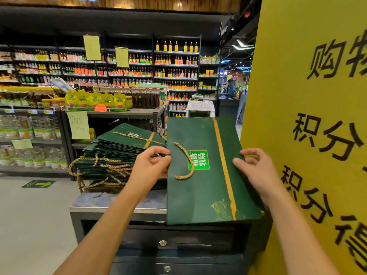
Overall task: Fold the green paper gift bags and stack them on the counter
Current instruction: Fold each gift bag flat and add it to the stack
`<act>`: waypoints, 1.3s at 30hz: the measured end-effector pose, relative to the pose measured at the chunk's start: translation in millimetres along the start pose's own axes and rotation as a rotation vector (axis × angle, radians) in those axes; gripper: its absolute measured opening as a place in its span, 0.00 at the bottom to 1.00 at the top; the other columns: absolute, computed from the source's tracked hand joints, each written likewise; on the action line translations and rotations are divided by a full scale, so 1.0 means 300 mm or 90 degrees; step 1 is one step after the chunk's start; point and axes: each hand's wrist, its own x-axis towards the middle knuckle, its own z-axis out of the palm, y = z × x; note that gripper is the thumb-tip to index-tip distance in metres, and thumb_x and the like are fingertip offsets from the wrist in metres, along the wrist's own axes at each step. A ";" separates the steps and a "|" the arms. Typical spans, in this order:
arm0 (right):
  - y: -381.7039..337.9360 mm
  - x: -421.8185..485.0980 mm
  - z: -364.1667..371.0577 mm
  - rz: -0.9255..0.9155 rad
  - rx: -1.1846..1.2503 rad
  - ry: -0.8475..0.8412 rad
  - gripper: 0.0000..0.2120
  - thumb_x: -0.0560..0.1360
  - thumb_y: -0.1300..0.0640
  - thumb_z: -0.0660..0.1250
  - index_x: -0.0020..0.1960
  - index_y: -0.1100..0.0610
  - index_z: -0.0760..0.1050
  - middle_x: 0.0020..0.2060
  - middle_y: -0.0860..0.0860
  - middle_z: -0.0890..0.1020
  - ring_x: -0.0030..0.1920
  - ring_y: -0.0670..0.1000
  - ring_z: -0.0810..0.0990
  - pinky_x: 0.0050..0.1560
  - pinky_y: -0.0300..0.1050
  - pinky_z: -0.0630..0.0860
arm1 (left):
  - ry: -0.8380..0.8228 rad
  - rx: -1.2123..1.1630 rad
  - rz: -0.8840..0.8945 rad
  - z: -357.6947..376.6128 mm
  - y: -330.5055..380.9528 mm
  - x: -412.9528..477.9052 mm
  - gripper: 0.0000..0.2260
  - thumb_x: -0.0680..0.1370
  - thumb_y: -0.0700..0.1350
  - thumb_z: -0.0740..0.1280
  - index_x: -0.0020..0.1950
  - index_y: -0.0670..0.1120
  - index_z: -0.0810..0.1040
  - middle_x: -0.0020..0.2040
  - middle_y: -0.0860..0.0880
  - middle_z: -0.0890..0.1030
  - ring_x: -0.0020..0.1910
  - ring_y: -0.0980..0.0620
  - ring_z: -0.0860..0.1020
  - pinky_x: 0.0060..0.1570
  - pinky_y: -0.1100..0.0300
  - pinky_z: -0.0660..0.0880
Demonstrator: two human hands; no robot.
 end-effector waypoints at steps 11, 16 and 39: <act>0.172 0.006 0.092 -0.147 -0.509 0.070 0.11 0.77 0.55 0.71 0.58 0.51 0.78 0.56 0.50 0.77 0.60 0.54 0.74 0.60 0.49 0.72 | -0.037 0.096 -0.116 0.027 -0.180 0.007 0.06 0.81 0.41 0.68 0.55 0.40 0.80 0.43 0.44 0.87 0.39 0.48 0.85 0.33 0.59 0.78; 0.127 -0.027 0.282 -0.290 -0.349 -0.084 0.11 0.78 0.51 0.71 0.60 0.49 0.81 0.52 0.45 0.78 0.53 0.45 0.77 0.57 0.41 0.74 | -0.057 0.116 -0.103 0.012 -0.193 0.006 0.07 0.82 0.42 0.68 0.57 0.40 0.80 0.44 0.43 0.87 0.42 0.47 0.87 0.35 0.57 0.81; 0.171 0.001 0.322 -0.065 0.016 -0.048 0.05 0.78 0.54 0.69 0.45 0.52 0.82 0.43 0.55 0.84 0.41 0.45 0.79 0.46 0.43 0.78 | -0.085 0.108 -0.091 0.001 -0.212 0.001 0.06 0.83 0.40 0.65 0.55 0.41 0.81 0.44 0.45 0.88 0.41 0.49 0.86 0.39 0.57 0.82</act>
